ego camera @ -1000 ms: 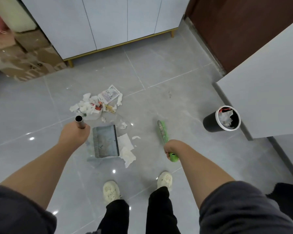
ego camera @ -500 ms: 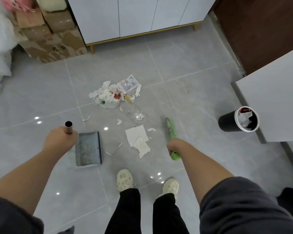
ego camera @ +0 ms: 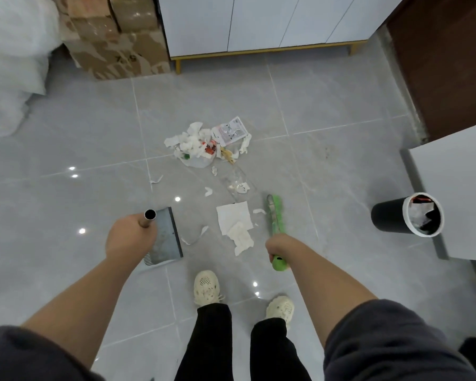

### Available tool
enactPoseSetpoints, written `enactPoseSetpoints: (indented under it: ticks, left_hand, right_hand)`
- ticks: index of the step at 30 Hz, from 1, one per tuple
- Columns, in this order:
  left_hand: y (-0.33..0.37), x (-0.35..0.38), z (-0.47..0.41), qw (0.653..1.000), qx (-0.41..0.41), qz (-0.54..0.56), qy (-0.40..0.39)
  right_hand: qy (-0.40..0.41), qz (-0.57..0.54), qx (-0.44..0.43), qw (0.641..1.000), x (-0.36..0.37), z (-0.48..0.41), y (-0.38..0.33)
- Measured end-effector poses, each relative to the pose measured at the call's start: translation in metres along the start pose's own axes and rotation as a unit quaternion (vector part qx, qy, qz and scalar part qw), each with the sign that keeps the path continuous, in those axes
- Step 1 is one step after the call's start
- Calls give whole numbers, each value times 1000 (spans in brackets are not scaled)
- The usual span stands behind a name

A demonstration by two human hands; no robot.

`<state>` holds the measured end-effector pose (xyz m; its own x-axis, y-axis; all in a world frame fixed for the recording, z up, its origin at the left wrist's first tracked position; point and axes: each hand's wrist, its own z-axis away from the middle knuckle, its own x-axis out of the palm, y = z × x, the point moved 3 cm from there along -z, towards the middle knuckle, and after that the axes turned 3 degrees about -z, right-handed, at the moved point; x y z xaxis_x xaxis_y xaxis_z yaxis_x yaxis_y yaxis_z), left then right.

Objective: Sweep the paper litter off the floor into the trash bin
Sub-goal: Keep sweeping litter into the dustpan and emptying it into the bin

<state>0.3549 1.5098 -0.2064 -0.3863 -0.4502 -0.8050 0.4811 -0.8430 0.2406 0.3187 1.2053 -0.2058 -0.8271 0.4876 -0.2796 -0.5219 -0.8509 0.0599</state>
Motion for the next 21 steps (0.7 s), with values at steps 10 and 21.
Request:
enactPoseSetpoints:
  ticks: [10, 21]
  left_hand:
    - [61, 33, 15, 998, 37, 30, -32]
    - [77, 48, -6, 995, 31, 95, -24]
  right_hand:
    - [-76, -322, 28, 943, 9, 10, -56]
    - [-165, -403, 39, 899, -31, 16, -27]
